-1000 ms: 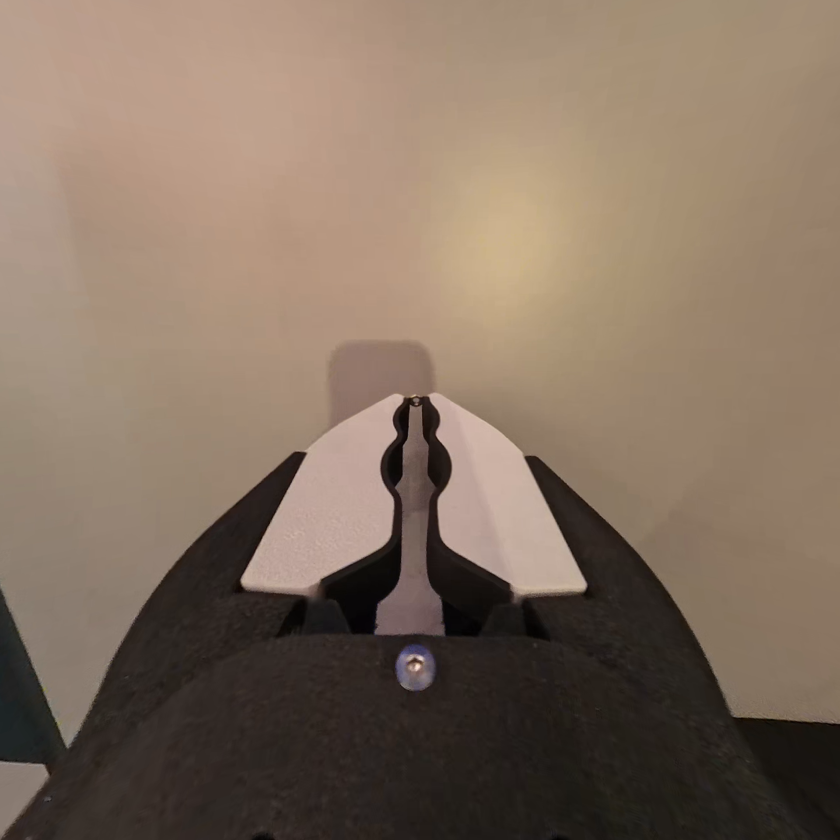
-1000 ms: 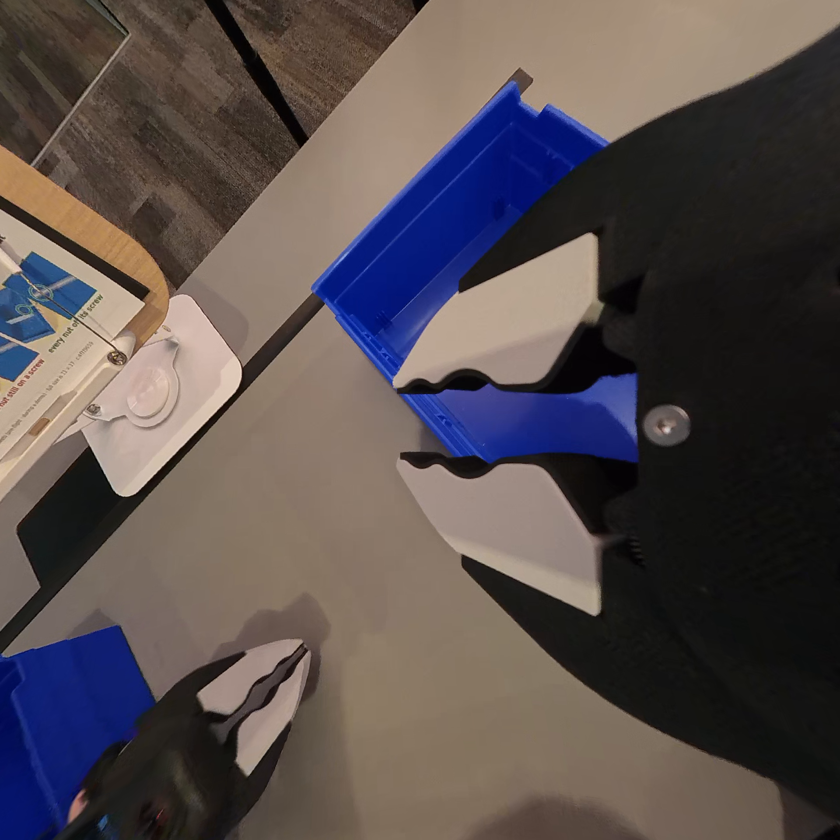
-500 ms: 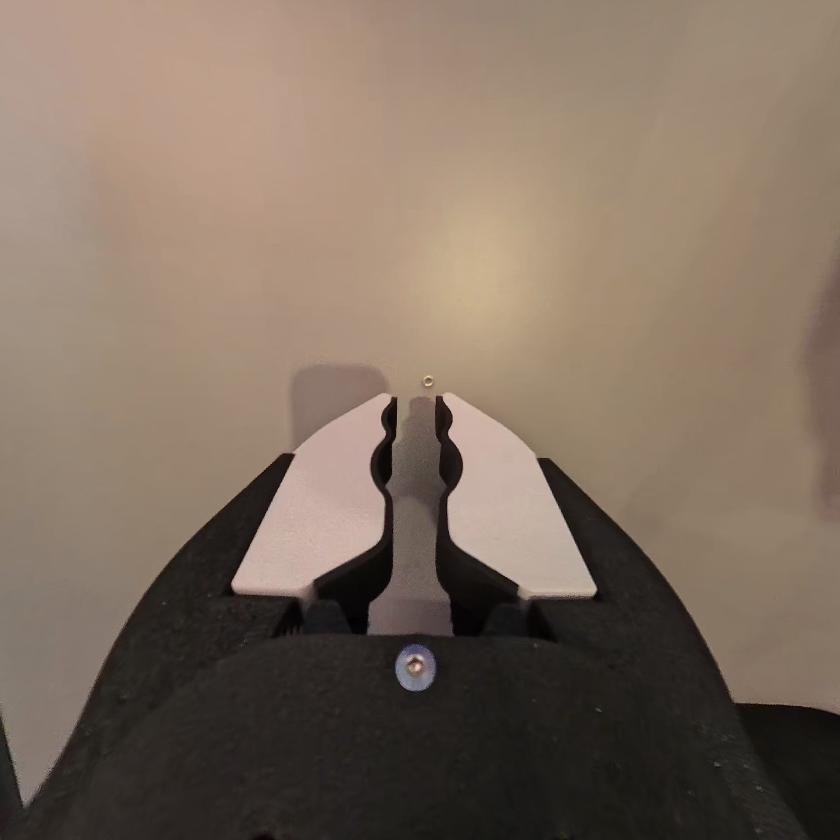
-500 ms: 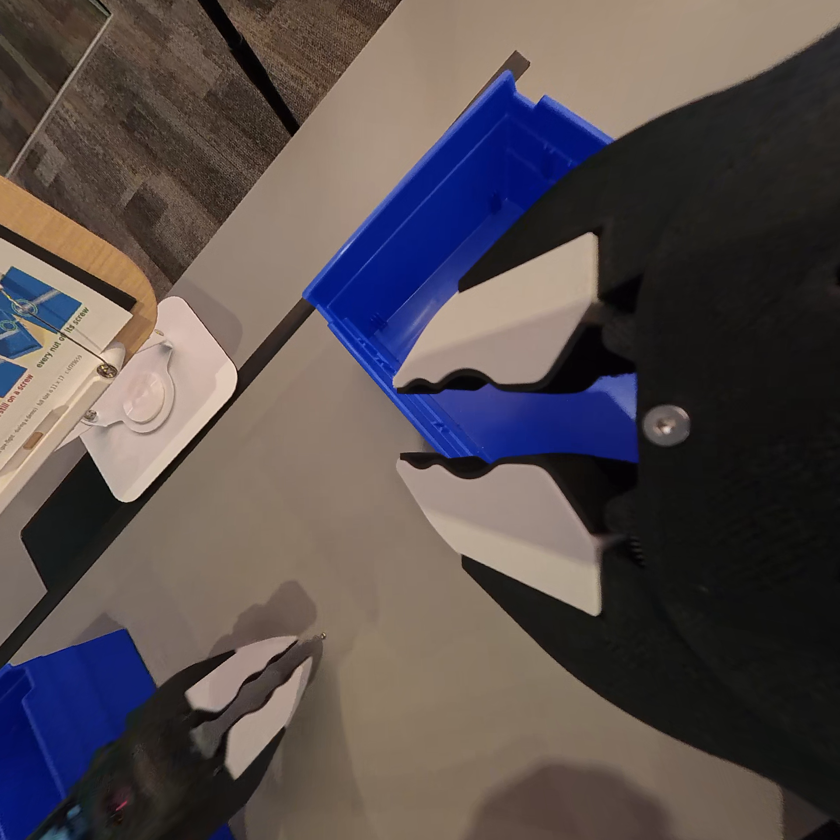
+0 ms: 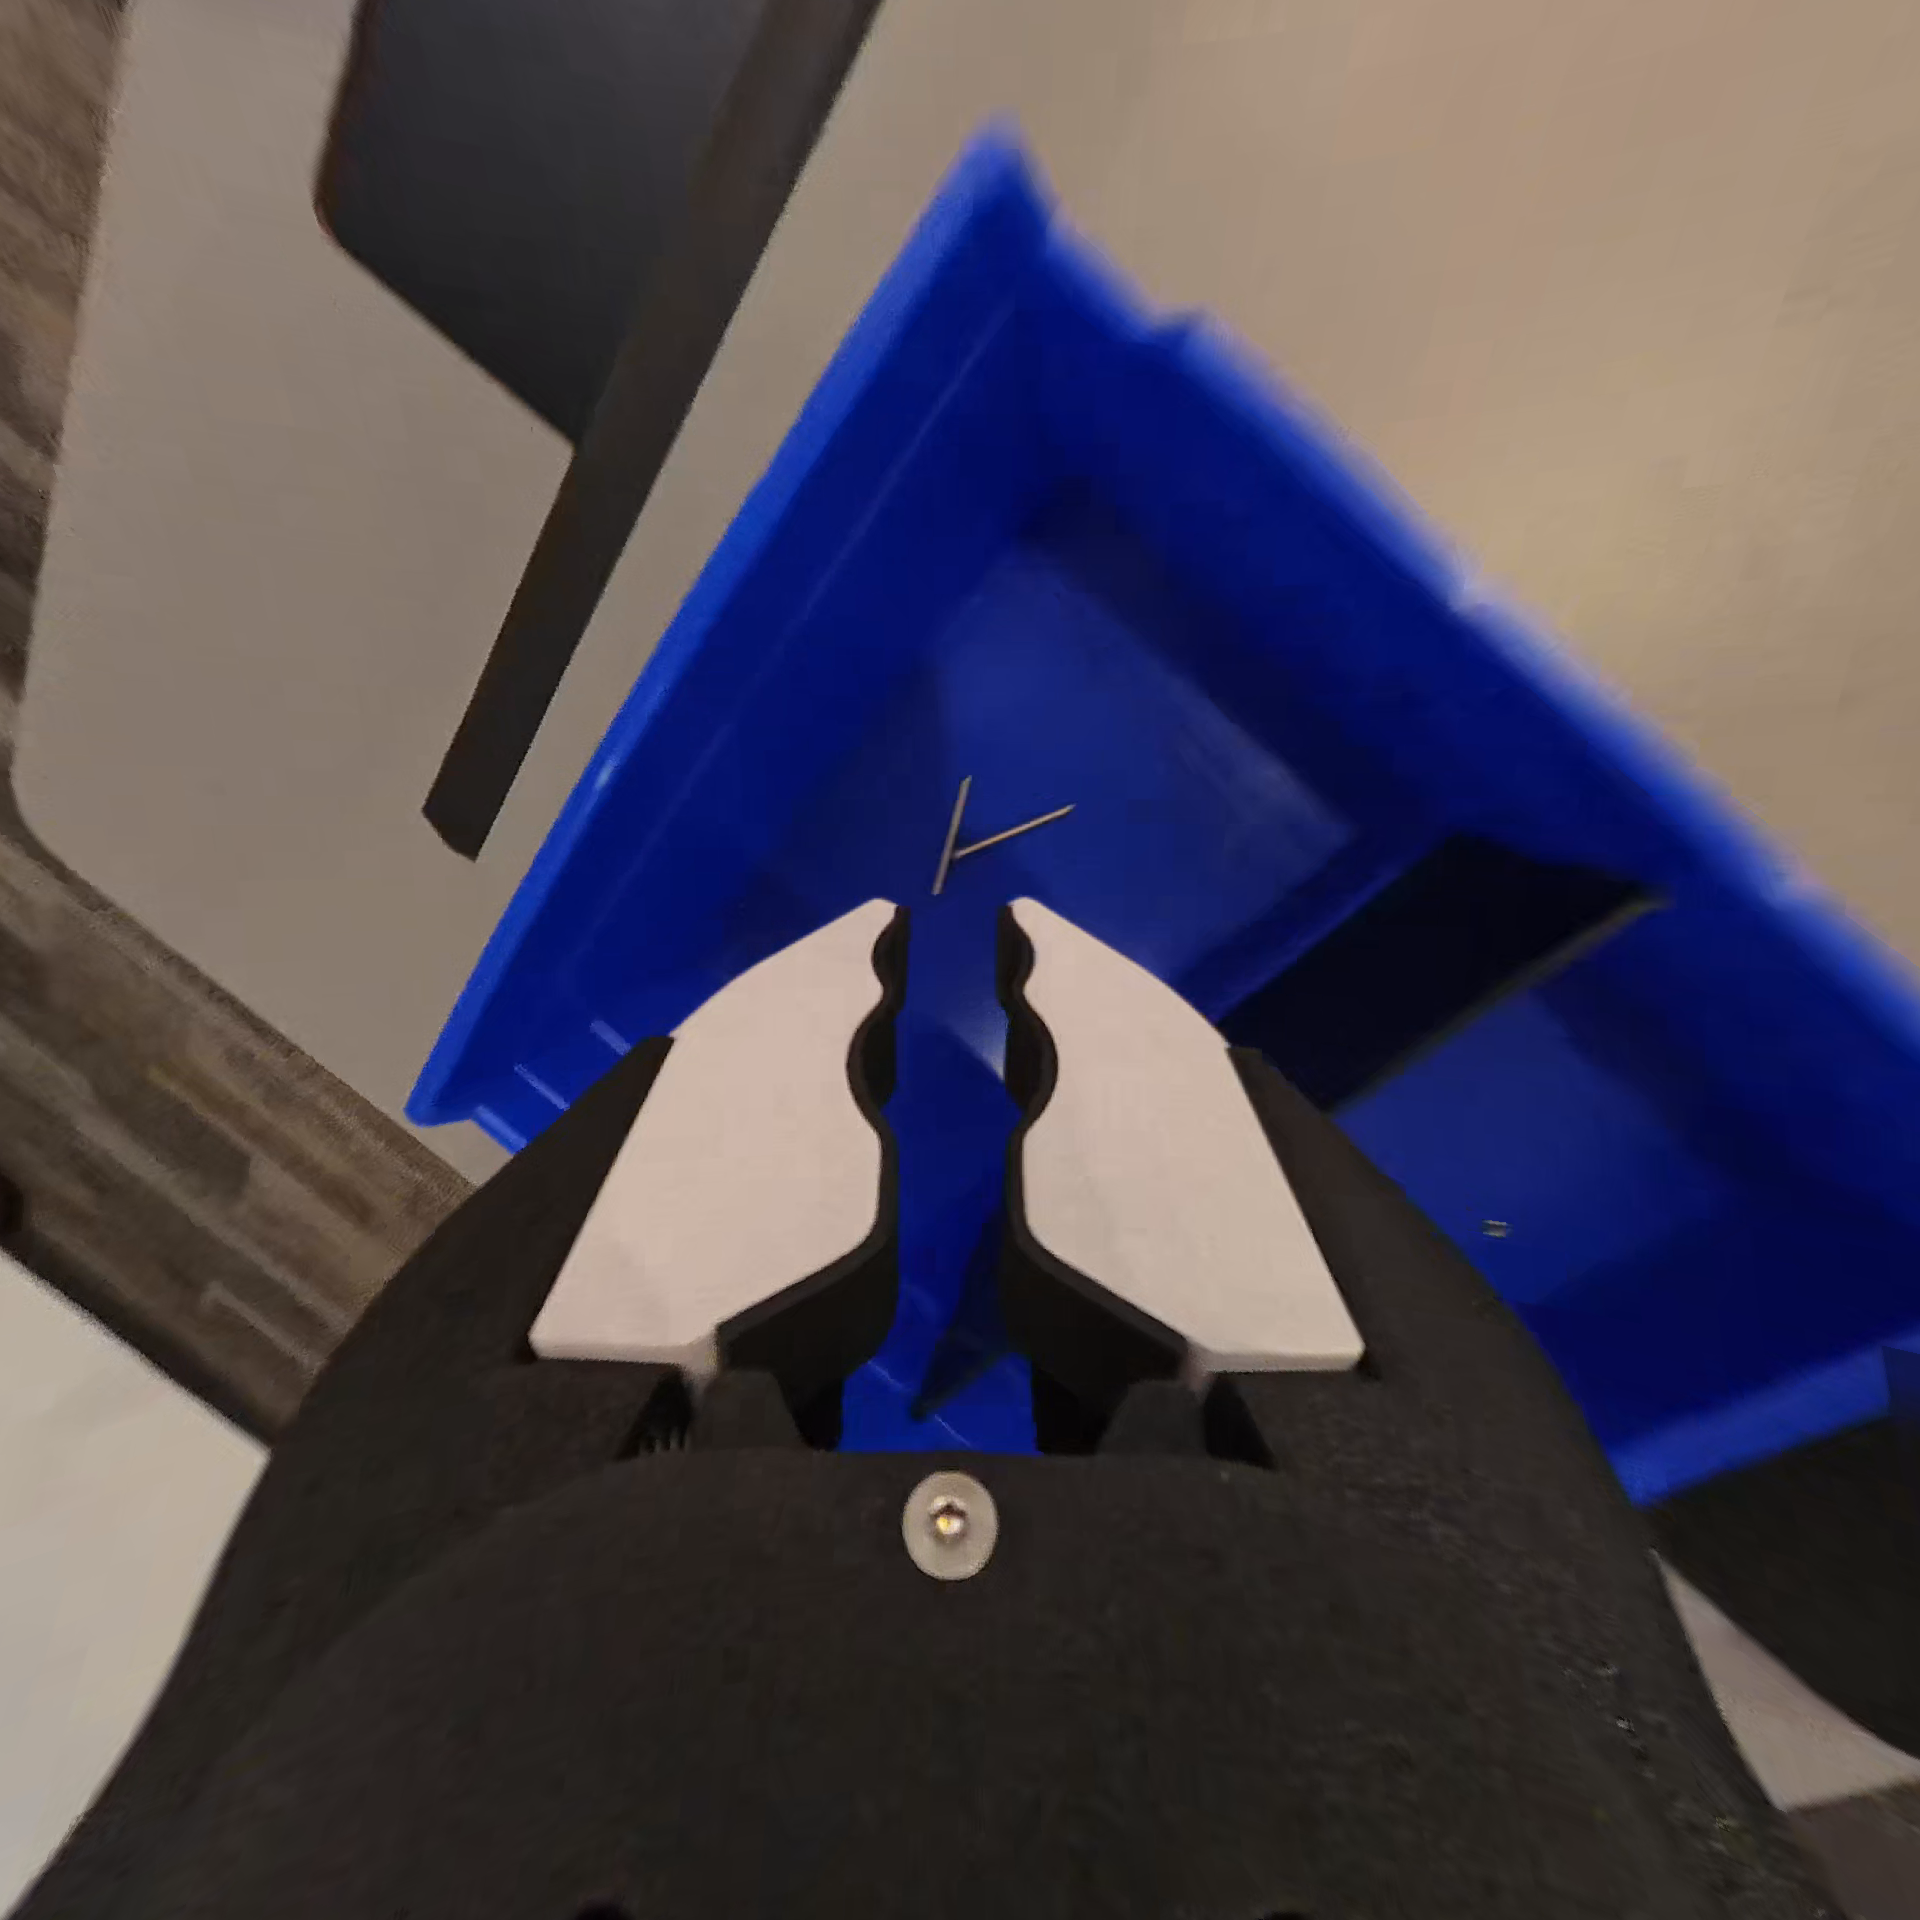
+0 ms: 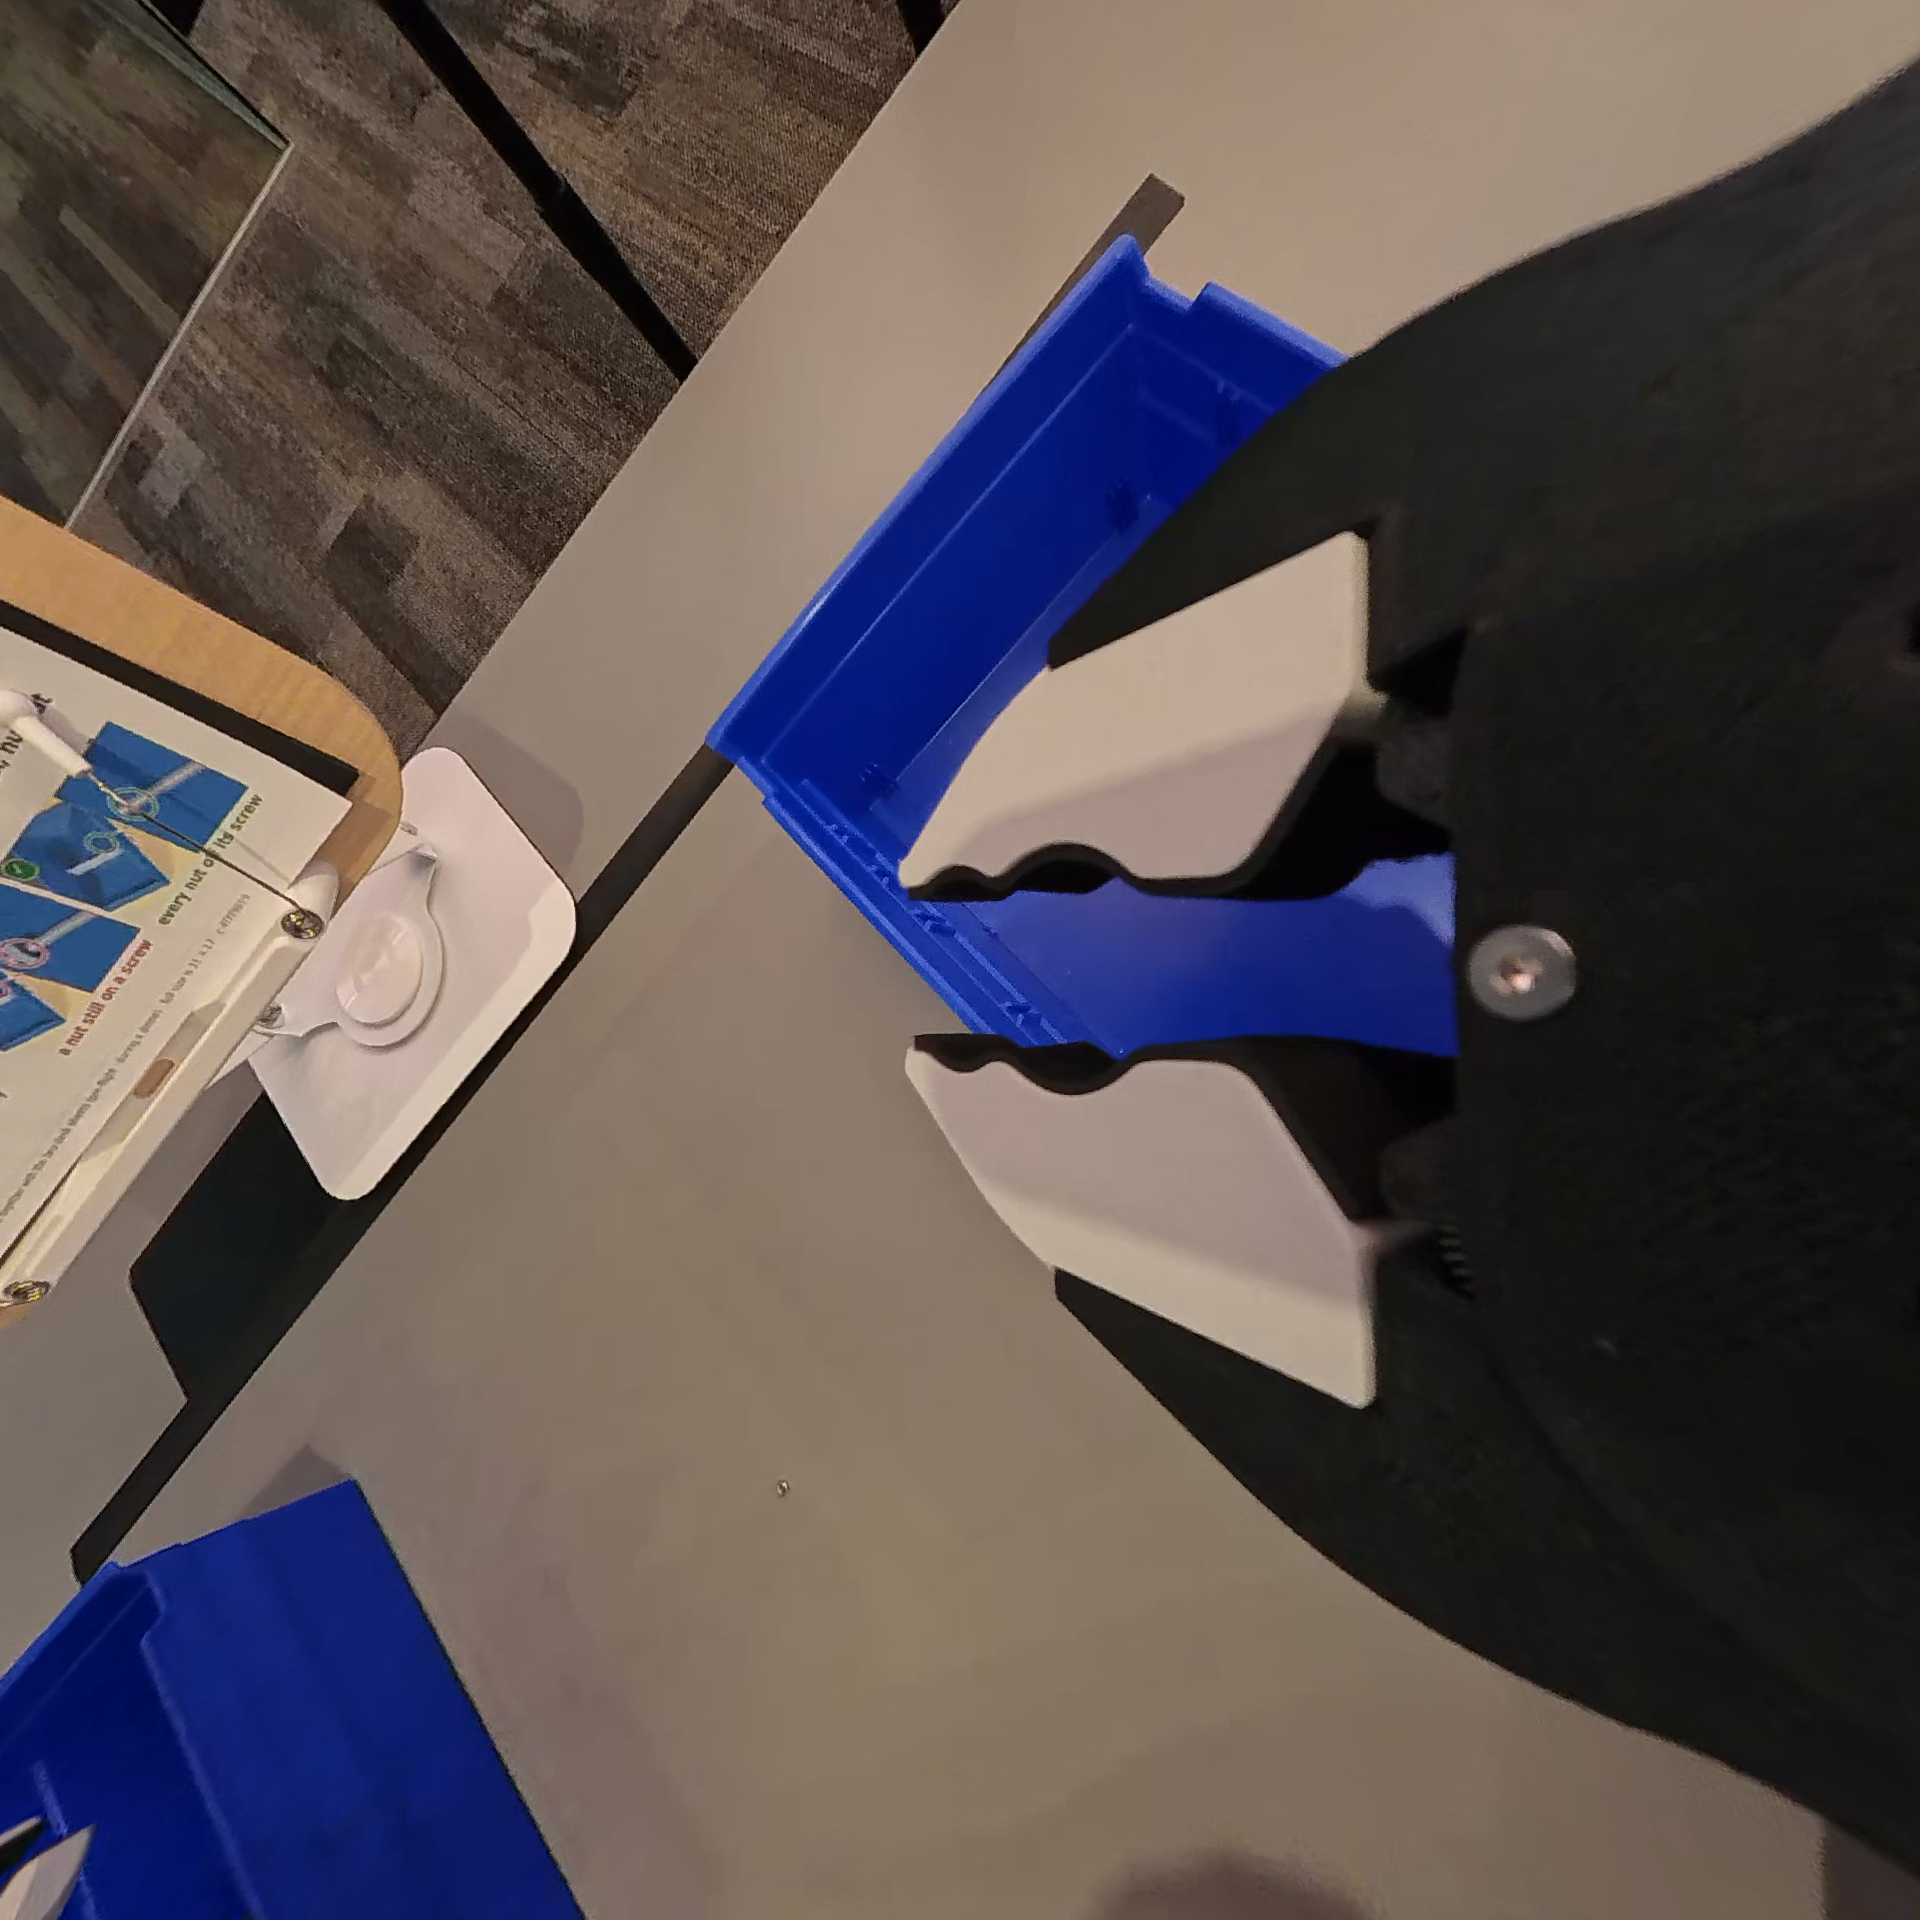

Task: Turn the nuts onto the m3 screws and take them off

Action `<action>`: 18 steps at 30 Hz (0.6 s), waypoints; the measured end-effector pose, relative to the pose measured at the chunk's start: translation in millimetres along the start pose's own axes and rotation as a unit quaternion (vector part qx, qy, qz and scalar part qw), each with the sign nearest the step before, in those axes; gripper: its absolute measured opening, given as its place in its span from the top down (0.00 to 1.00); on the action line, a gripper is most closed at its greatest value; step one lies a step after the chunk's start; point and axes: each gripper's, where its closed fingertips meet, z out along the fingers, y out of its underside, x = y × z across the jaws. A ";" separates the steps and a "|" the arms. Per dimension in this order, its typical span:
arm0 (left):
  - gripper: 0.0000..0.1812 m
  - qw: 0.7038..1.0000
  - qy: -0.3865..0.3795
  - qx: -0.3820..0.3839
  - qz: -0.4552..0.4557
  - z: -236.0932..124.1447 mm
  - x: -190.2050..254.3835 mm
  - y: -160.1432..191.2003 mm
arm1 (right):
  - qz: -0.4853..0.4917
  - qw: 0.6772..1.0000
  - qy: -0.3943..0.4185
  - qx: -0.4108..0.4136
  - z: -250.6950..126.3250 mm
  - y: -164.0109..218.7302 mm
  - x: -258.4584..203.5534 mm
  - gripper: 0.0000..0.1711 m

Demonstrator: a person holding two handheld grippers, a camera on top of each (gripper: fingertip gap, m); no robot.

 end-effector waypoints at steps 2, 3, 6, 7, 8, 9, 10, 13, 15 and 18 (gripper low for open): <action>0.91 0.999 0.015 -0.029 0.004 28.3 -2.6 14.9 | 0.002 1.000 0.003 -0.005 2.2 1.8 1.0 0.85; 0.91 0.998 0.030 -0.046 0.003 40.4 -1.1 21.0 | 0.001 1.000 0.004 -0.009 3.3 2.9 1.1 0.85; 0.90 0.996 0.039 -0.080 0.026 67.9 -6.6 33.1 | -0.003 1.000 0.003 -0.018 7.1 4.9 -0.4 0.85; 0.90 0.995 0.043 -0.085 0.033 73.7 -7.8 35.3 | -0.003 1.000 0.000 -0.019 8.5 4.8 -1.3 0.85; 0.90 0.994 0.048 -0.089 0.035 78.3 -8.2 36.7 | -0.003 1.000 -0.003 -0.019 9.6 4.7 -2.0 0.85; 0.90 0.994 0.056 -0.091 0.036 82.0 -7.7 37.1 | -0.003 1.000 -0.003 -0.021 10.8 5.1 -2.1 0.85; 0.90 0.993 0.064 -0.090 0.037 84.9 -6.7 37.0 | -0.003 1.000 -0.003 -0.023 11.9 6.0 -1.4 0.85; 0.91 0.993 0.064 -0.086 0.048 88.0 -8.4 34.6 | -0.002 0.999 -0.002 -0.033 15.0 9.5 0.4 0.85; 0.95 0.992 0.084 -0.086 0.047 87.8 -3.9 35.1 | -0.002 0.999 -0.002 -0.037 16.5 10.8 1.1 0.85; 0.98 0.991 0.096 -0.085 0.046 87.6 -1.0 35.2 | -0.002 0.999 -0.003 -0.042 18.3 12.7 1.6 0.85</action>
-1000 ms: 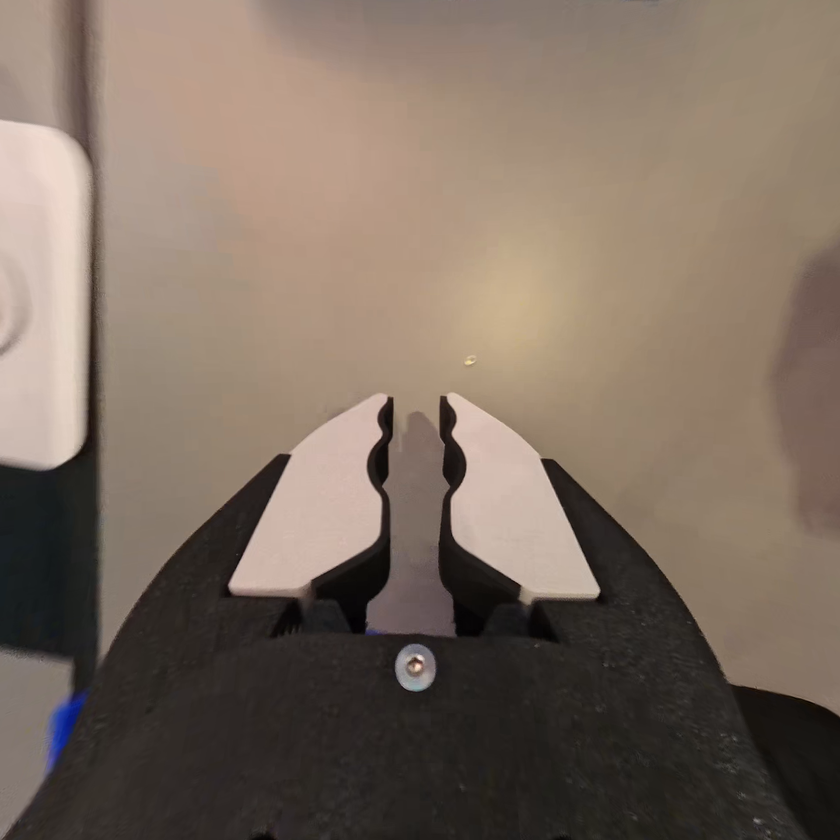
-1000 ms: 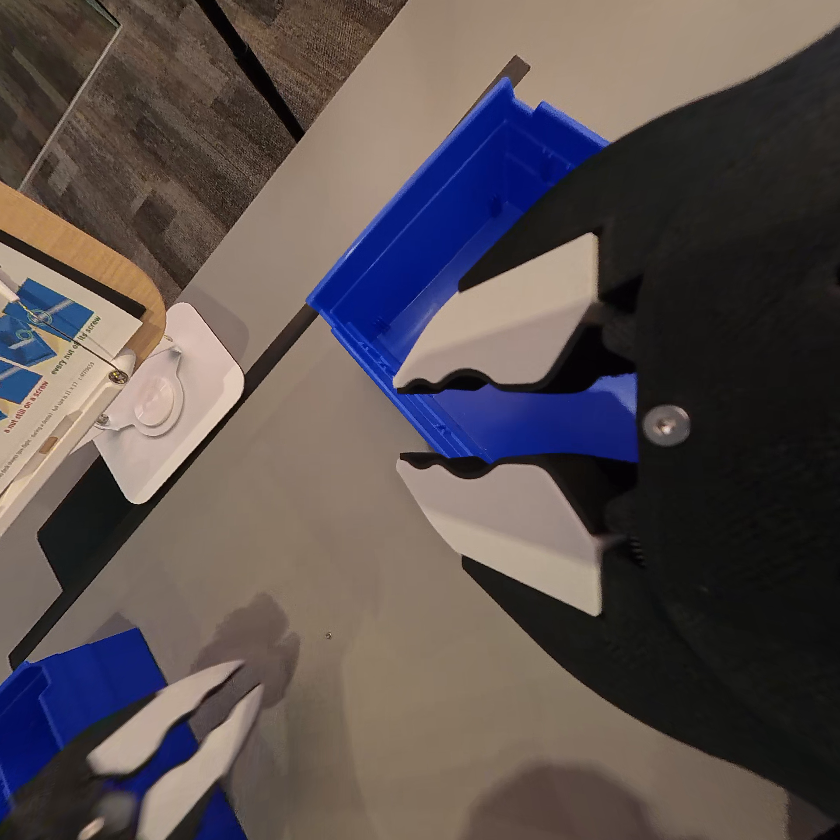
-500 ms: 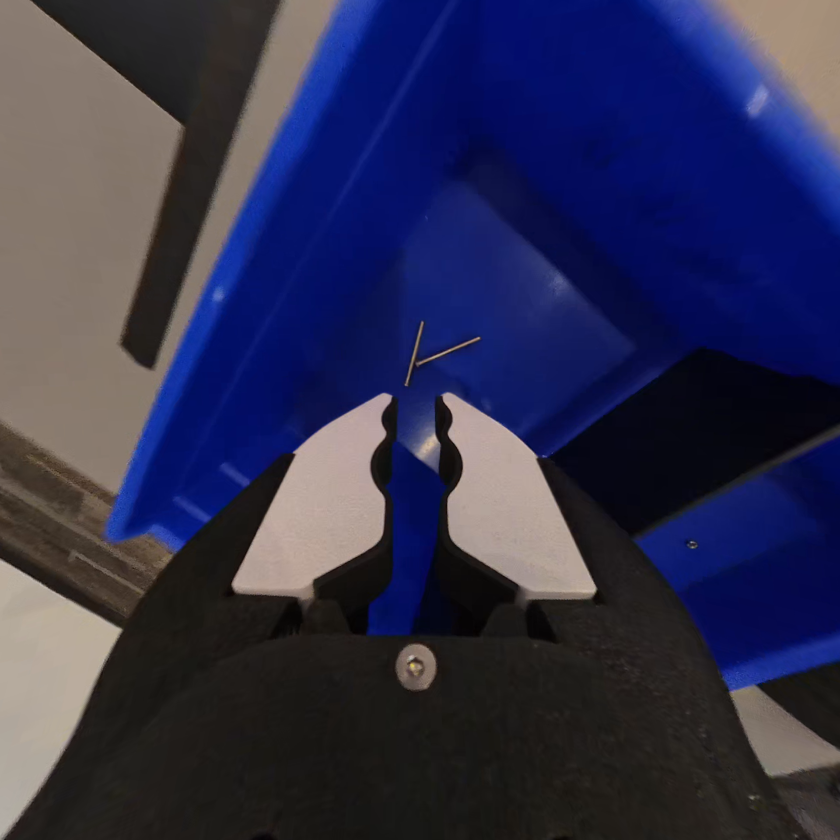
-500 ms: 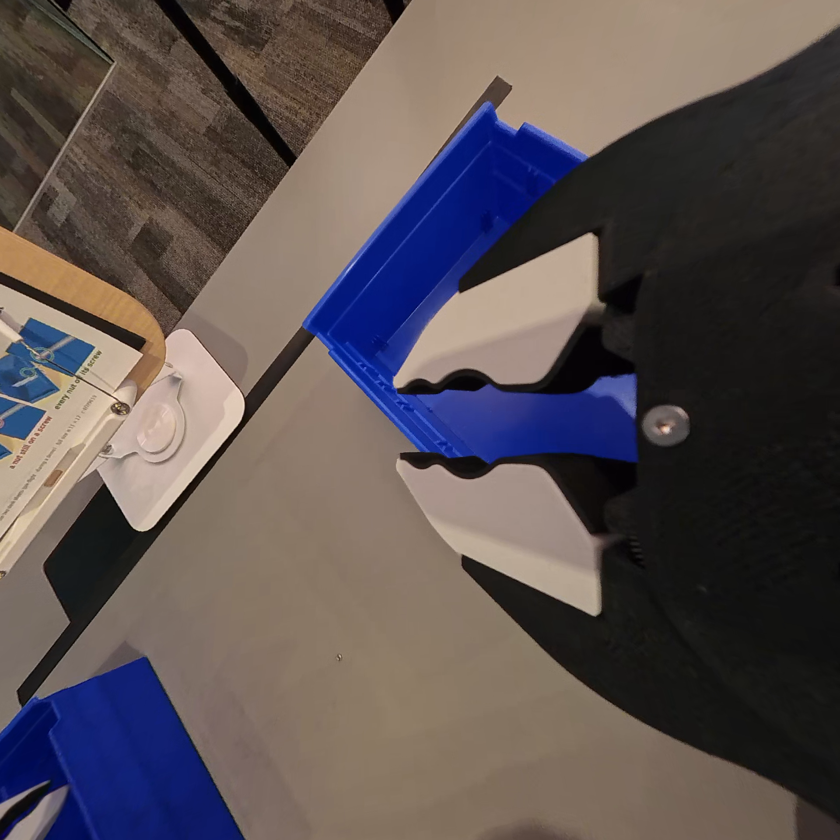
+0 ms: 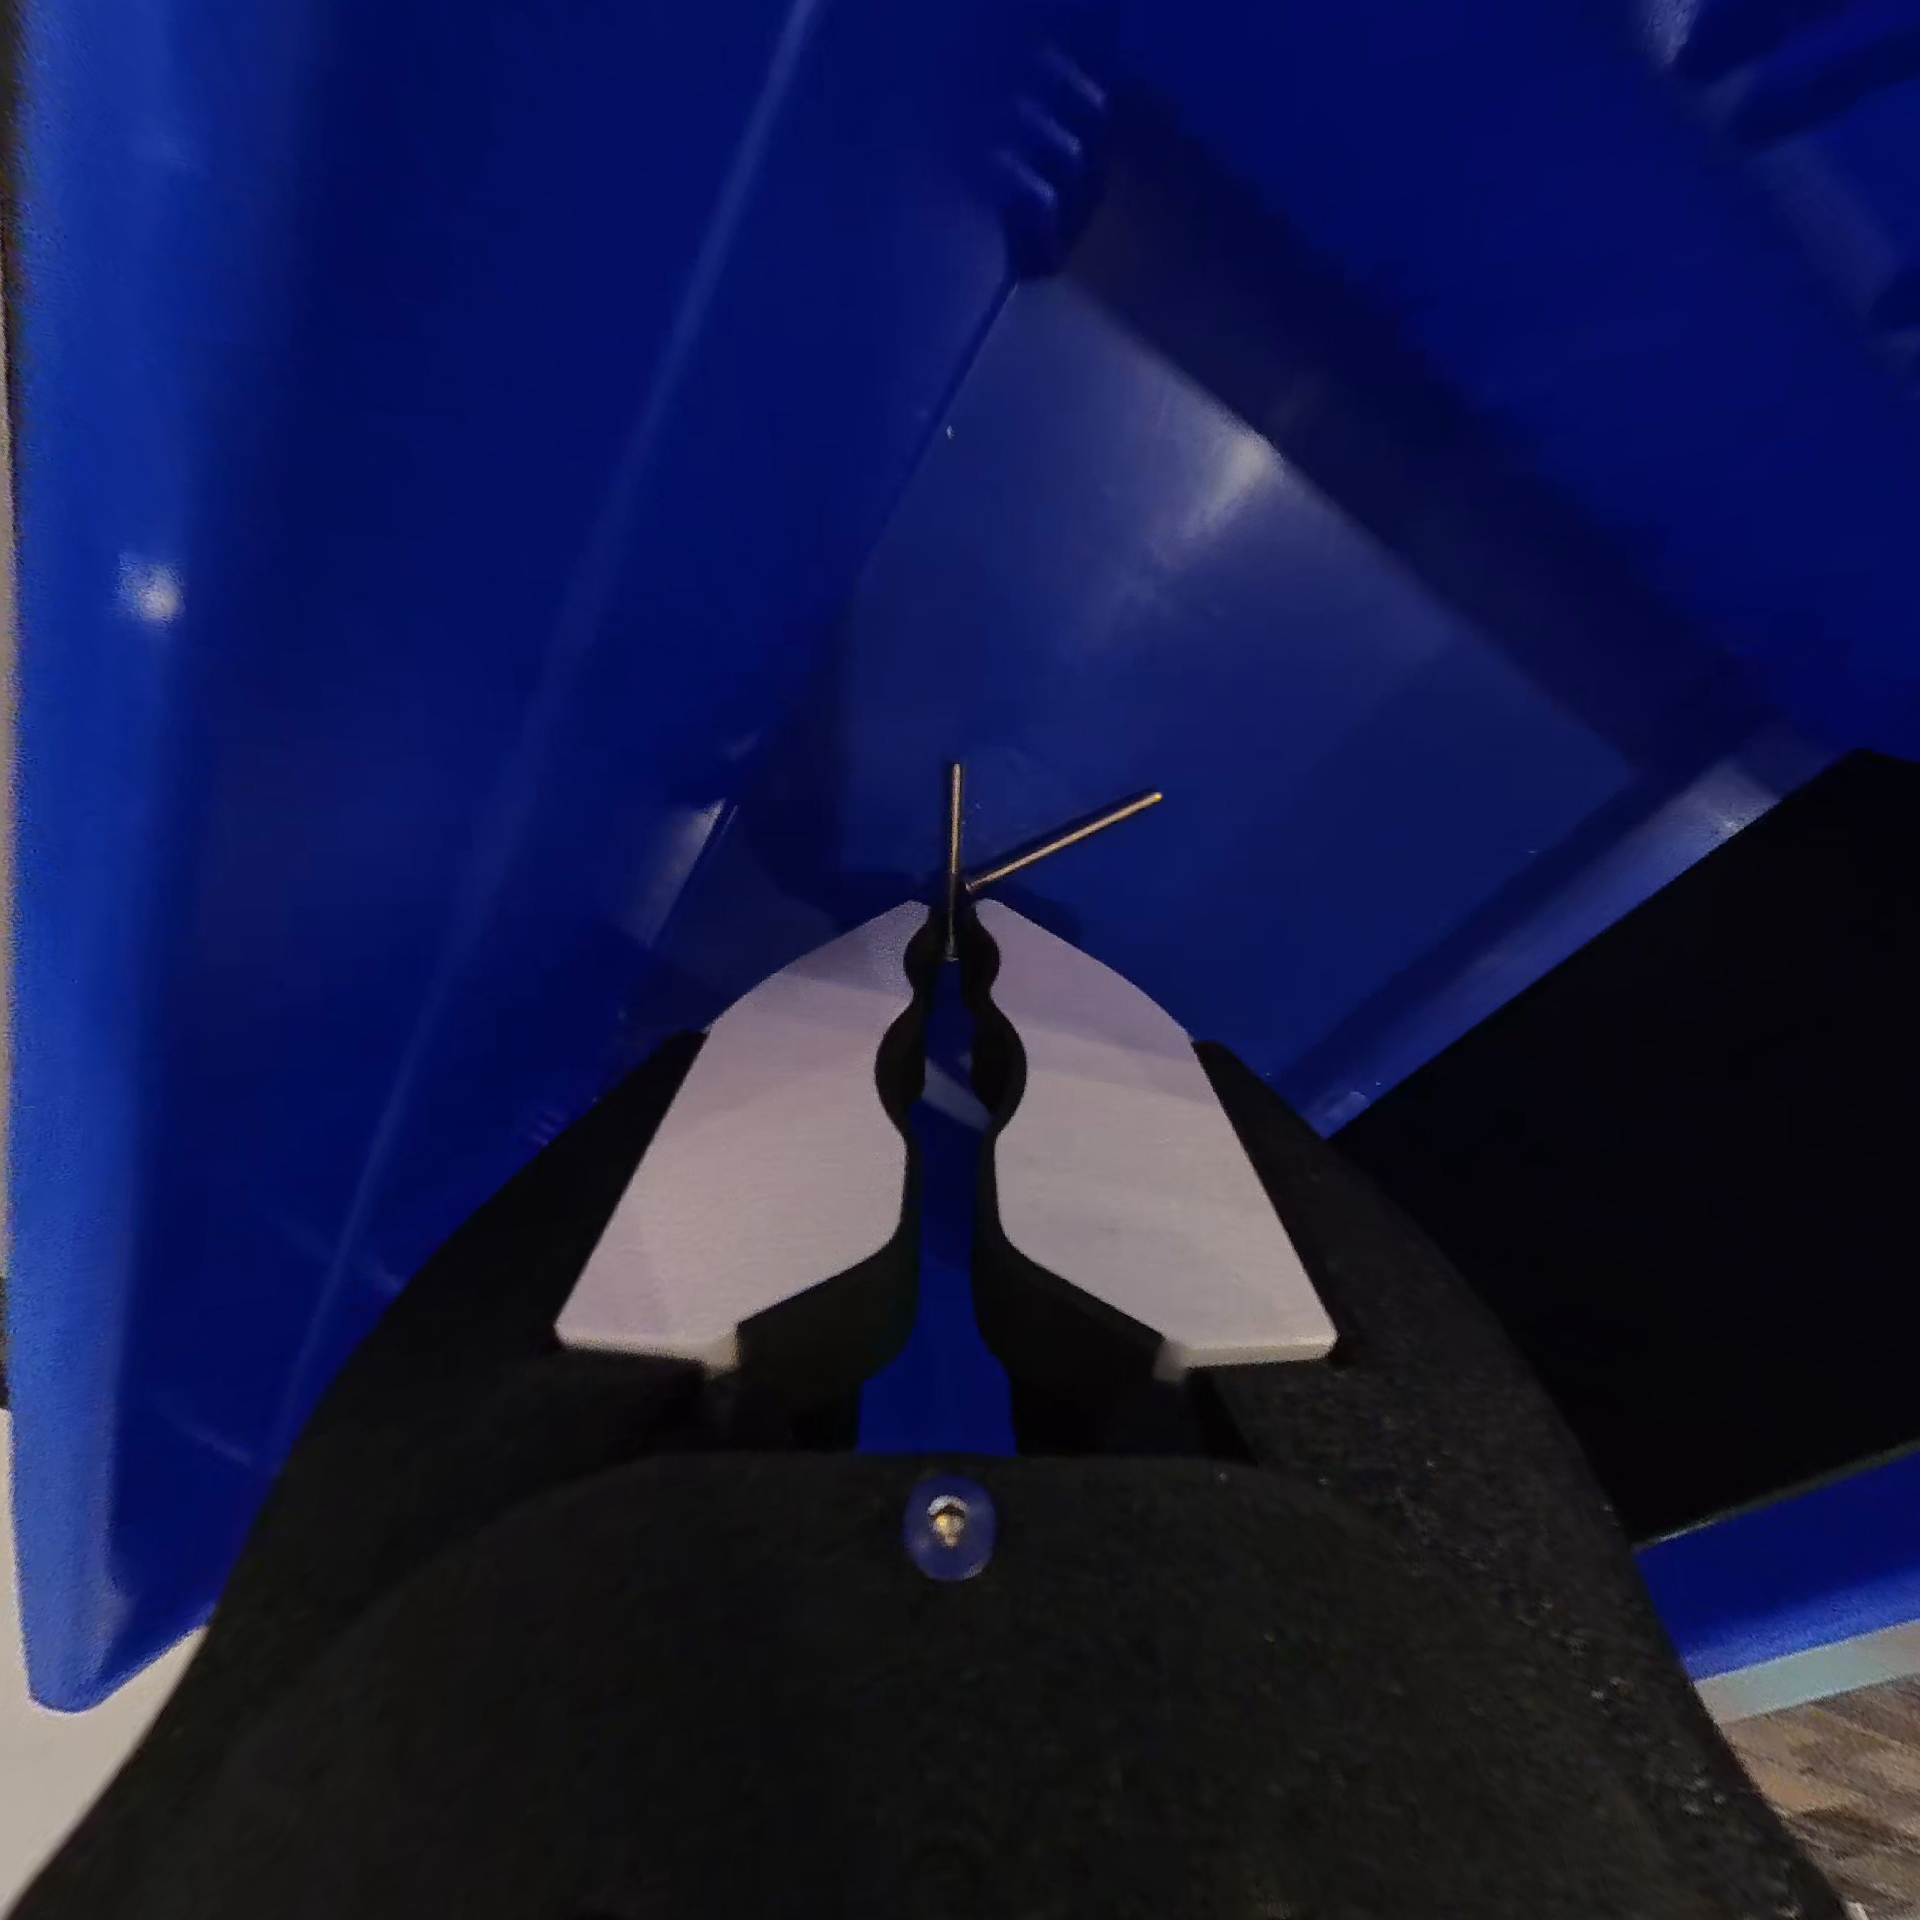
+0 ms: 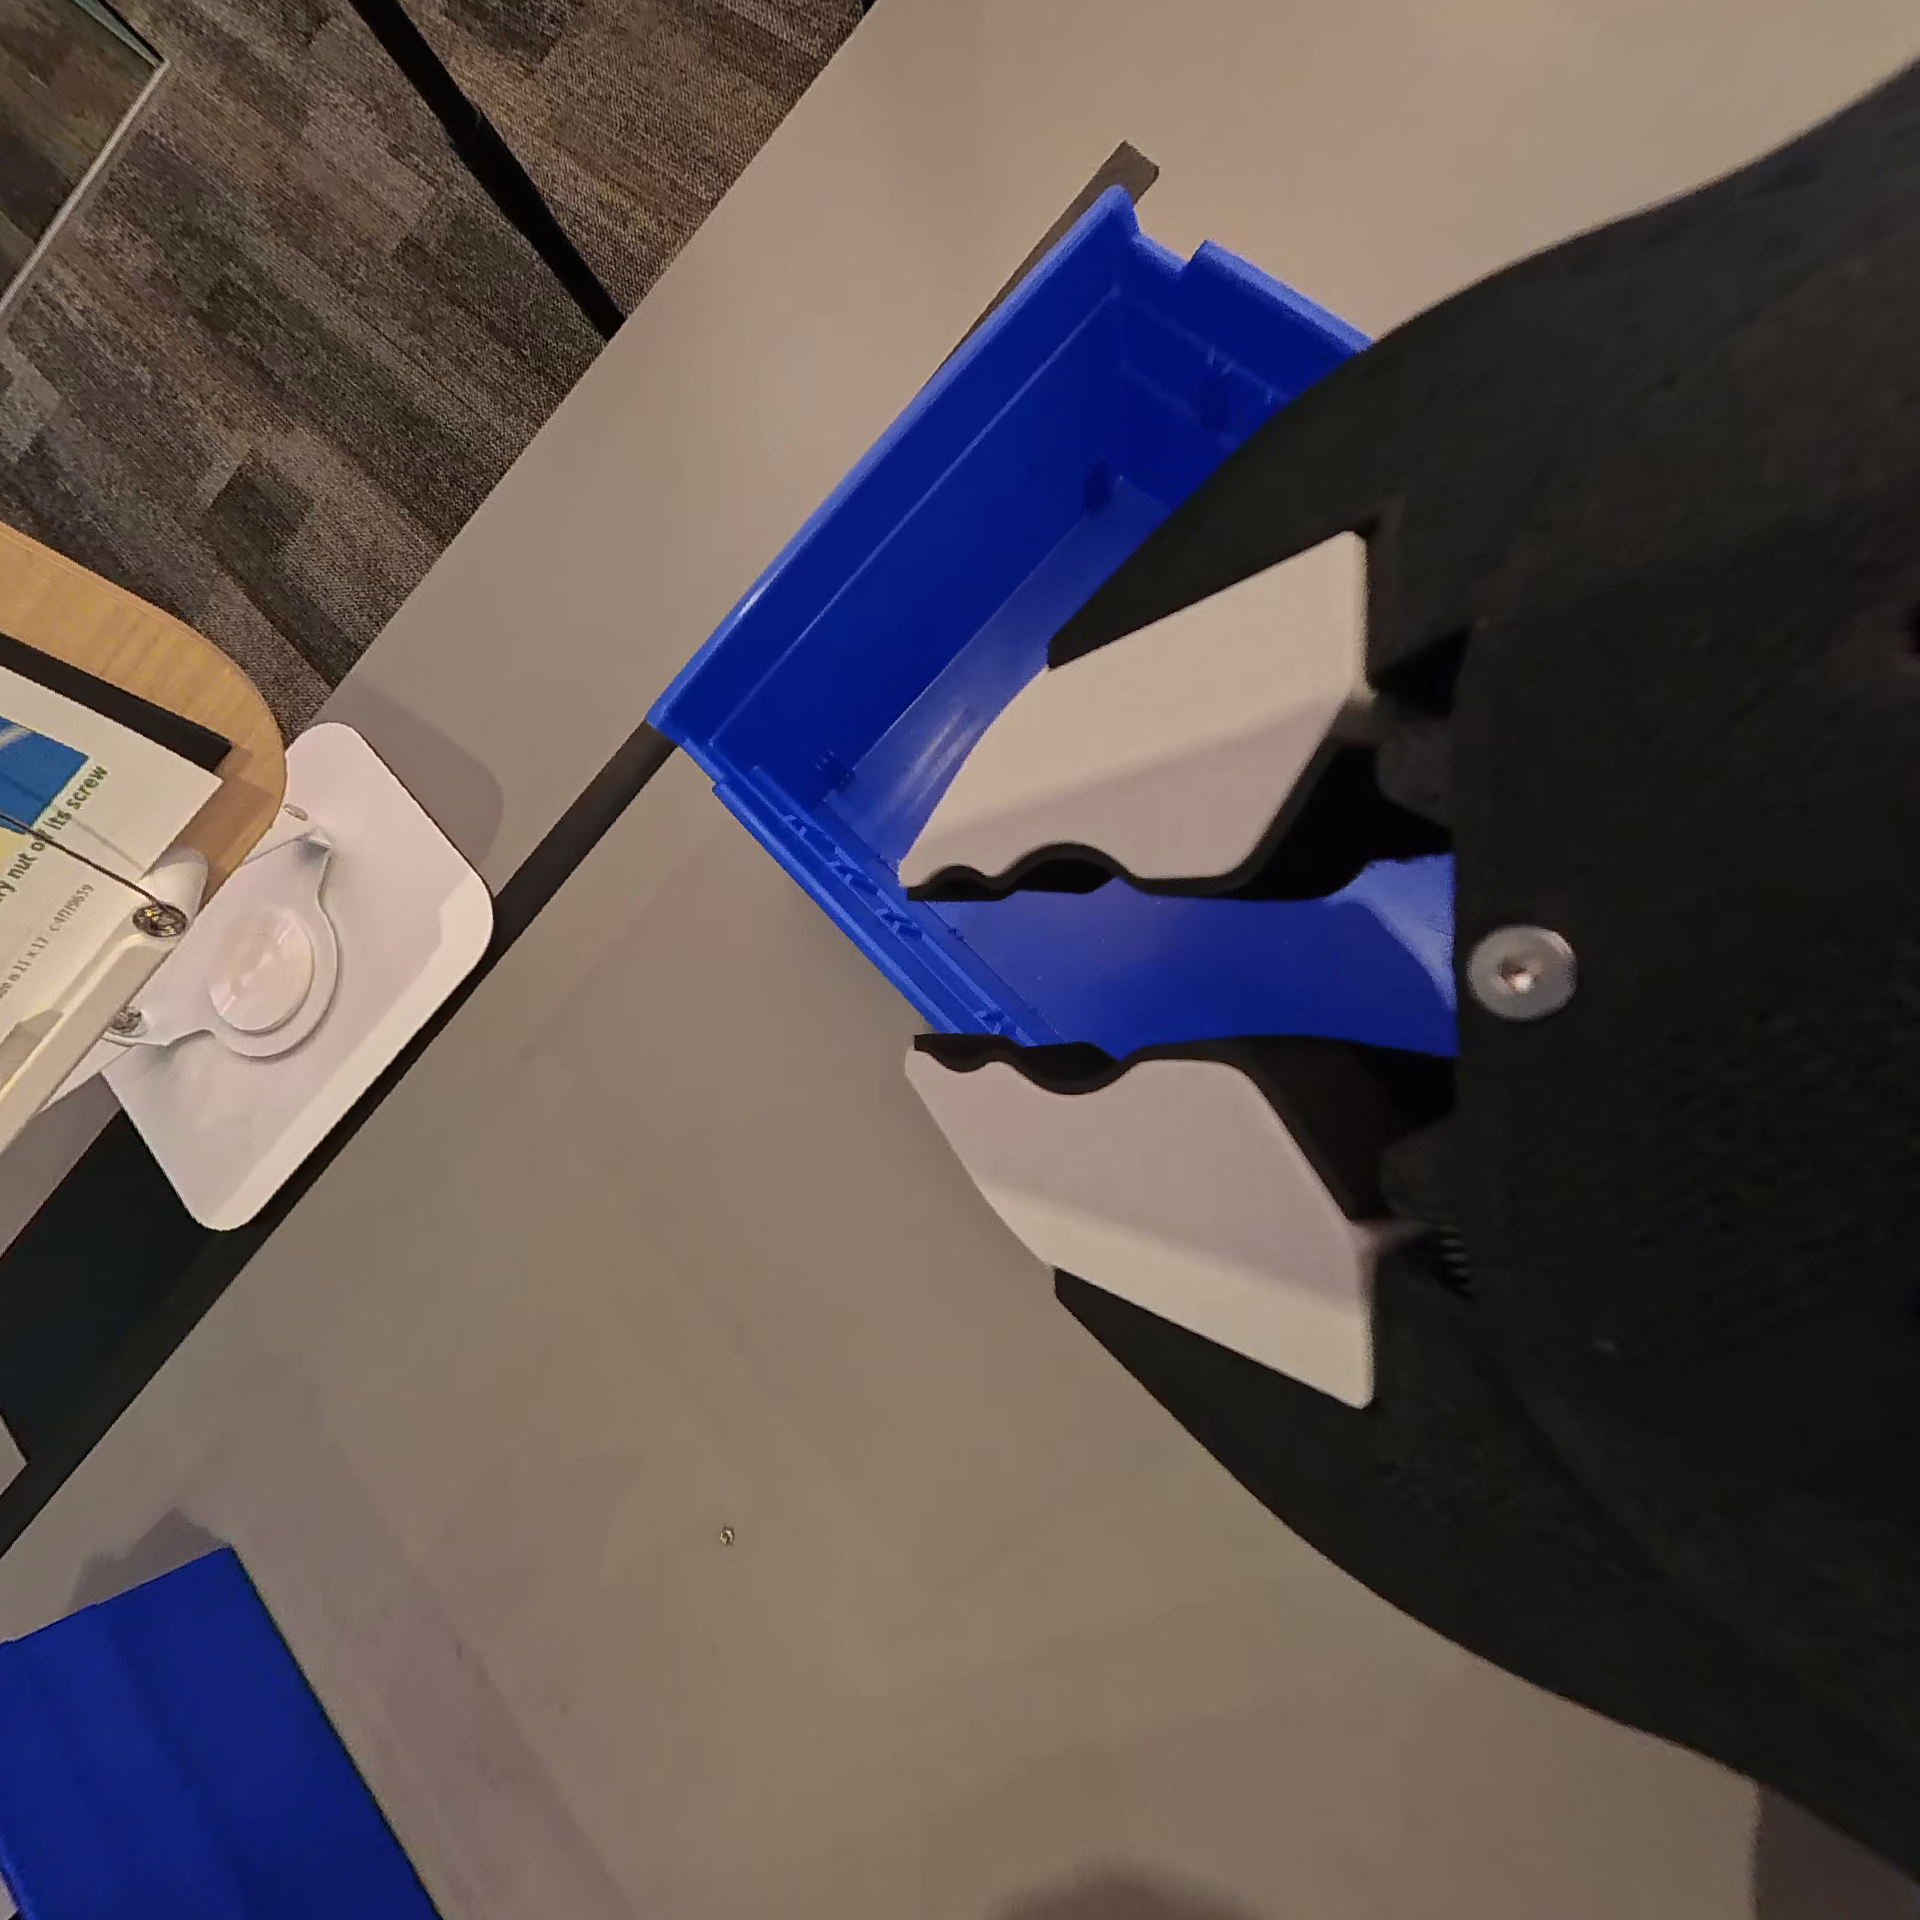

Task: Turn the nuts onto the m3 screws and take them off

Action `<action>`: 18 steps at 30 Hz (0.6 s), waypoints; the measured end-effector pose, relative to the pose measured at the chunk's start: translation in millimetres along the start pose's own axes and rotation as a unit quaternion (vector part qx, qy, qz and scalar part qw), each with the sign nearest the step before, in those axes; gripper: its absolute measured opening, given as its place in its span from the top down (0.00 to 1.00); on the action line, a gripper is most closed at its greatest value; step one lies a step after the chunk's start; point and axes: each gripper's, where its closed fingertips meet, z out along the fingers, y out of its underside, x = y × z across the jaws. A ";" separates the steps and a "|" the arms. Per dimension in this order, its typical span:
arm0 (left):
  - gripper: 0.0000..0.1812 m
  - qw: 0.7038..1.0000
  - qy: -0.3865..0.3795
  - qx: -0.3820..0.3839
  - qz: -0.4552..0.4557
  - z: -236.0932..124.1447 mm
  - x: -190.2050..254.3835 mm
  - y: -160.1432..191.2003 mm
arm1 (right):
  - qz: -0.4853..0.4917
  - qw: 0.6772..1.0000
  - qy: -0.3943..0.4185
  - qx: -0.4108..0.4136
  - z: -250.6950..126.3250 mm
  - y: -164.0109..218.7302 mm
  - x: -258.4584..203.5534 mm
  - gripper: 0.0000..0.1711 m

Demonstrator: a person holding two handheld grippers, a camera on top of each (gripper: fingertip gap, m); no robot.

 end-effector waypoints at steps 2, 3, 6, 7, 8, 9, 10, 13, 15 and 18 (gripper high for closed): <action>0.98 1.000 0.001 0.002 -0.005 0.1 0.1 0.0 | -0.001 1.000 0.000 -0.005 1.4 1.3 0.0 0.85; 0.98 1.000 0.001 0.003 -0.008 0.0 0.0 0.1 | -0.001 1.000 0.001 -0.007 2.1 1.8 0.0 0.85; 0.98 1.000 -0.008 0.005 -0.022 0.0 -2.3 1.7 | -0.004 1.000 0.000 -0.010 3.7 2.1 -1.7 0.85; 0.98 1.000 -0.020 0.000 -0.023 0.0 -4.7 4.7 | -0.005 1.000 -0.002 -0.010 3.9 1.7 -2.4 0.85; 0.98 0.999 -0.027 -0.005 -0.022 -0.5 -5.4 8.1 | -0.006 1.000 -0.002 -0.009 4.1 1.3 -3.0 0.85; 0.98 0.999 -0.035 -0.008 -0.024 -2.3 -6.6 11.3 | -0.007 1.000 -0.003 -0.008 4.2 0.8 -3.5 0.85; 0.98 0.999 -0.043 -0.006 -0.027 -5.8 -7.6 13.5 | -0.008 1.000 -0.003 -0.008 4.2 0.3 -4.0 0.85; 0.98 0.996 -0.062 0.029 -0.049 -25.7 -9.3 12.5 | -0.010 1.000 -0.005 -0.005 4.0 -1.3 -5.0 0.85; 0.98 0.993 -0.075 0.068 -0.060 -45.1 -7.8 6.4 | -0.011 1.000 -0.007 -0.001 4.2 -3.1 -6.2 0.85; 0.98 0.982 -0.080 0.148 -0.084 -79.9 1.4 -12.2 | -0.013 1.000 -0.014 0.009 4.7 -8.0 -10.5 0.85</action>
